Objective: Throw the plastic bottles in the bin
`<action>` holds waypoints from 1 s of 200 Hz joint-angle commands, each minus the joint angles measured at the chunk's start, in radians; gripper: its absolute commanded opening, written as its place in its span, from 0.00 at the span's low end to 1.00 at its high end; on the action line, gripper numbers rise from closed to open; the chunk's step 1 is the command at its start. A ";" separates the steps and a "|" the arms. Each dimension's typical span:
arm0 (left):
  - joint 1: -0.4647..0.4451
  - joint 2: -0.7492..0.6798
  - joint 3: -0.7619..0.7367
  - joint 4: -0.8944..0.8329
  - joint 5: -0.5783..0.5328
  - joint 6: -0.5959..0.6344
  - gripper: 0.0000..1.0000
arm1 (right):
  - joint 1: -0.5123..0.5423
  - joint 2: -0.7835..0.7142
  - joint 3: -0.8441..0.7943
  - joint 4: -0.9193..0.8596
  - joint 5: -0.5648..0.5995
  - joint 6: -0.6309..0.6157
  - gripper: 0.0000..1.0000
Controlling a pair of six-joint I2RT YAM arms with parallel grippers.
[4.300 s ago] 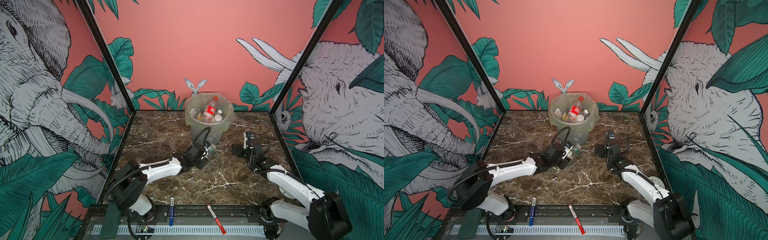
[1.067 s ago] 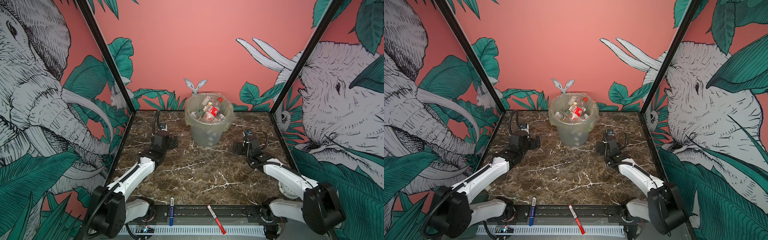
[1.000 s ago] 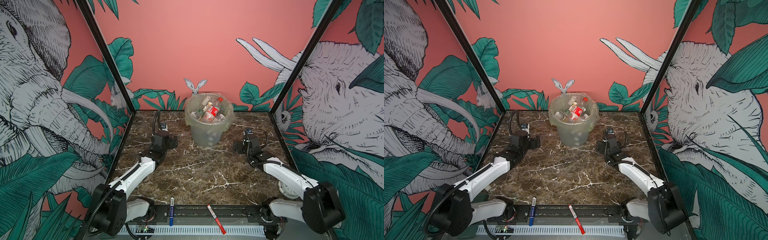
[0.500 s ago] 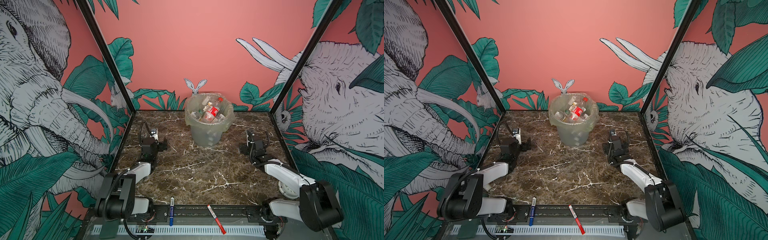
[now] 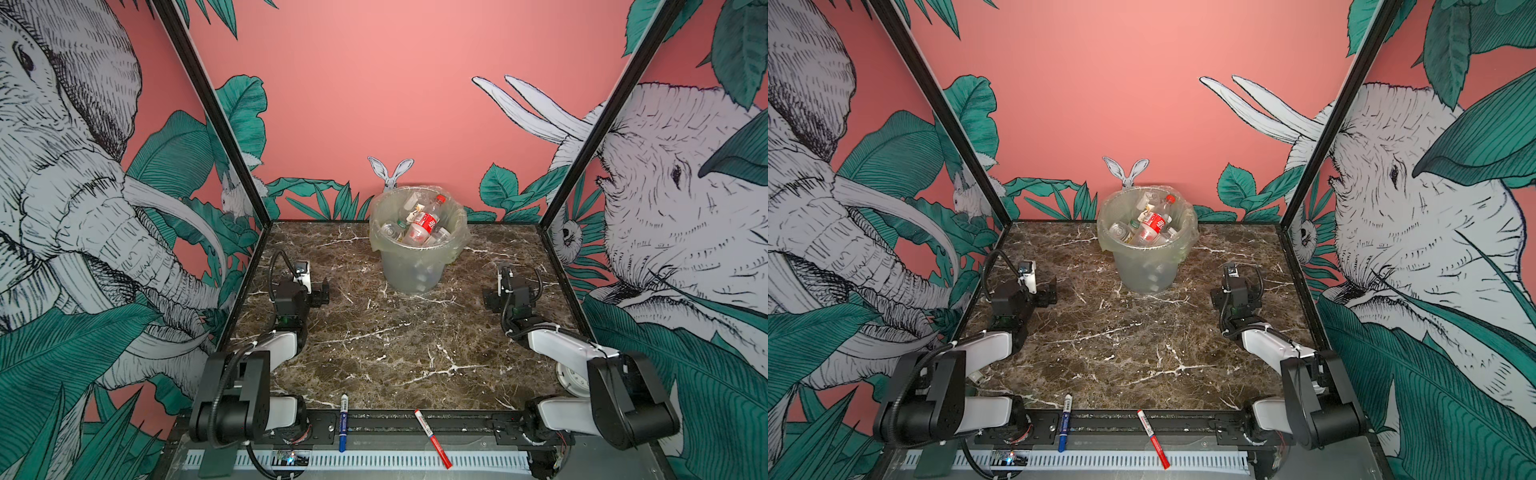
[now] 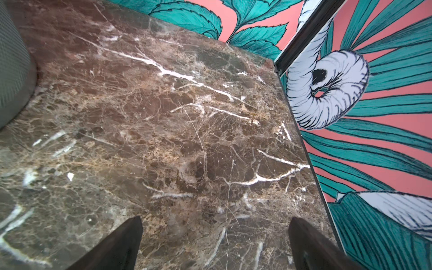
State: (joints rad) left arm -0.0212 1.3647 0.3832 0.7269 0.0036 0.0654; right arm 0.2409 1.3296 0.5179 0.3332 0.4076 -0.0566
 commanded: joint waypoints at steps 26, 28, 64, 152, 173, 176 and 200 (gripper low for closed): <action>0.009 0.157 -0.046 0.261 0.015 0.028 1.00 | -0.027 0.013 -0.054 0.210 -0.026 -0.031 1.00; 0.009 0.166 -0.051 0.281 0.010 0.026 1.00 | -0.029 0.012 -0.057 0.216 -0.029 -0.031 1.00; 0.011 0.199 0.005 0.200 0.076 0.056 1.00 | -0.060 0.012 -0.090 0.290 -0.099 -0.041 1.00; 0.010 0.188 0.027 0.145 0.080 0.058 1.00 | -0.180 0.223 -0.162 0.653 -0.354 0.003 1.00; 0.011 0.189 0.025 0.145 0.081 0.059 1.00 | -0.198 0.217 -0.145 0.609 -0.385 0.013 1.00; 0.011 0.189 0.026 0.146 0.081 0.058 1.00 | -0.199 0.220 -0.147 0.619 -0.389 0.015 1.00; 0.010 0.189 0.028 0.147 0.081 0.058 1.00 | -0.199 0.218 -0.145 0.611 -0.360 0.025 0.99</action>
State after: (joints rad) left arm -0.0158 1.5726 0.4038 0.8780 0.0715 0.1070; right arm 0.0460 1.5486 0.3645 0.8730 0.0631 -0.0544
